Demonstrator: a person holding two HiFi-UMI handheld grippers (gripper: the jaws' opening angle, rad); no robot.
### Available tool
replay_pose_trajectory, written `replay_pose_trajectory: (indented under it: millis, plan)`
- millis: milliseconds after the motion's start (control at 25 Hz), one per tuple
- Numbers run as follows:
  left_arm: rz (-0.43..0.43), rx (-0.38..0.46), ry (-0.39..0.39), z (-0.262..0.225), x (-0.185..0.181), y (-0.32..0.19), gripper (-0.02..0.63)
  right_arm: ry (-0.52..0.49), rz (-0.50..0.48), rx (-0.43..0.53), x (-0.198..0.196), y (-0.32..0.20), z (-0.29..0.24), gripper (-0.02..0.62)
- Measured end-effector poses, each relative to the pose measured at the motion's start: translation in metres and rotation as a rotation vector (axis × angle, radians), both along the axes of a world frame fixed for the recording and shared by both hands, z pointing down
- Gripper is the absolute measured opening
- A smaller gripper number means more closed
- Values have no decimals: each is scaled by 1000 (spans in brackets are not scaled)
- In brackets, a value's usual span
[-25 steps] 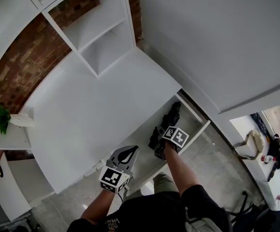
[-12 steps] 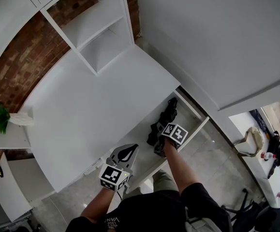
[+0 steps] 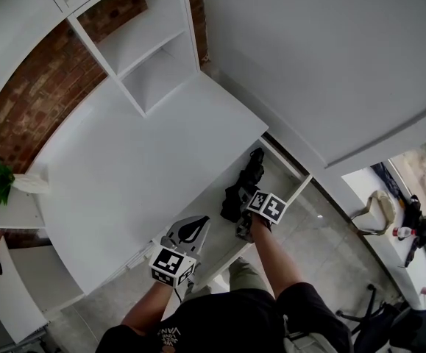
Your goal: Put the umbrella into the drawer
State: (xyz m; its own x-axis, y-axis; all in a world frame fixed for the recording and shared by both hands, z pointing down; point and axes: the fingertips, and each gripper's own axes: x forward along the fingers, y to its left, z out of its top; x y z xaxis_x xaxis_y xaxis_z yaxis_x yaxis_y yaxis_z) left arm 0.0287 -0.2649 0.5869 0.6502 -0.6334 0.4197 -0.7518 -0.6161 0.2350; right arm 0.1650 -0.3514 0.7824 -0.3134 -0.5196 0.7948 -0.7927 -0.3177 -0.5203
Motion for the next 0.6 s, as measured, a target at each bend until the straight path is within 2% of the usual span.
replay_pose_trajectory:
  millis: [200,400,600]
  plan:
    - [17,13,10,-5,-1,5,6,46,-3,34,8,10,-15,277]
    - [30,29,13,-14,-5,13,6,107,10,88,15,24,-38,128]
    - [37,45,22,-23,-10,23,6,159,28,171,21,36,-75,13]
